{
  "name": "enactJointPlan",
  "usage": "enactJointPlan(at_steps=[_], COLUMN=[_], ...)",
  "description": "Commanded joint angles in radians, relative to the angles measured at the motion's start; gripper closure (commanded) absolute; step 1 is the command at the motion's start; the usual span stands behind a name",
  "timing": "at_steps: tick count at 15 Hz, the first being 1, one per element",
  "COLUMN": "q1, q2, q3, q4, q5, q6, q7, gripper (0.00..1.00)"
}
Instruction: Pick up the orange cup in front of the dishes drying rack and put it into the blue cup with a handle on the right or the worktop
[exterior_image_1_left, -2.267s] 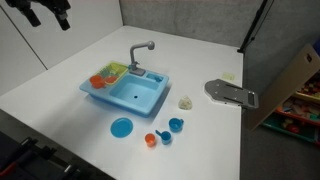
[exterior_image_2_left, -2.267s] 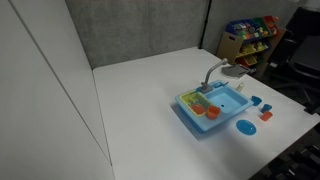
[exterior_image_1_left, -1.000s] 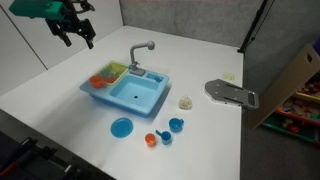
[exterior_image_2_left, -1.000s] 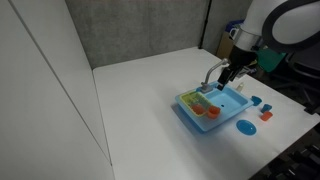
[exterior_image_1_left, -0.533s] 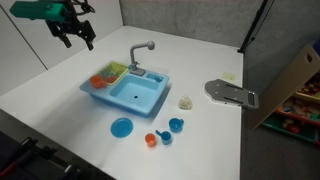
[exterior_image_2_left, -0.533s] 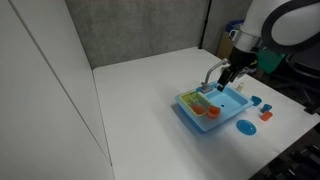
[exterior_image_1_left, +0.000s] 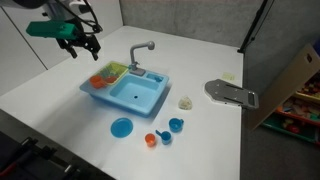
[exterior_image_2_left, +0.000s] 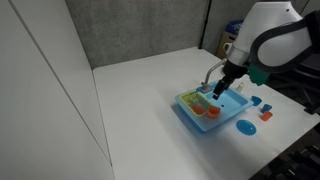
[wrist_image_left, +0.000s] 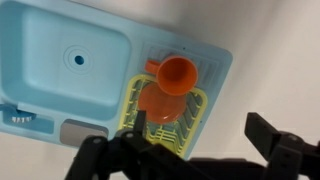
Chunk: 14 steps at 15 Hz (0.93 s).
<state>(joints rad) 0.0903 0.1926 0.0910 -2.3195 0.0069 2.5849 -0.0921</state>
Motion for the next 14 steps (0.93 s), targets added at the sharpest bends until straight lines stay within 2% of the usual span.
enactJointPlan(at_steps=[1, 14], q1=[-0.002, 0.010], q2=[0.039, 0.143], q3=[0.011, 0.029], q4=[-0.016, -0.007], q5=[-0.010, -0.036], q6=[0.057, 0.059], q7=[-0.033, -0.039], gripper=[0.00, 0.00])
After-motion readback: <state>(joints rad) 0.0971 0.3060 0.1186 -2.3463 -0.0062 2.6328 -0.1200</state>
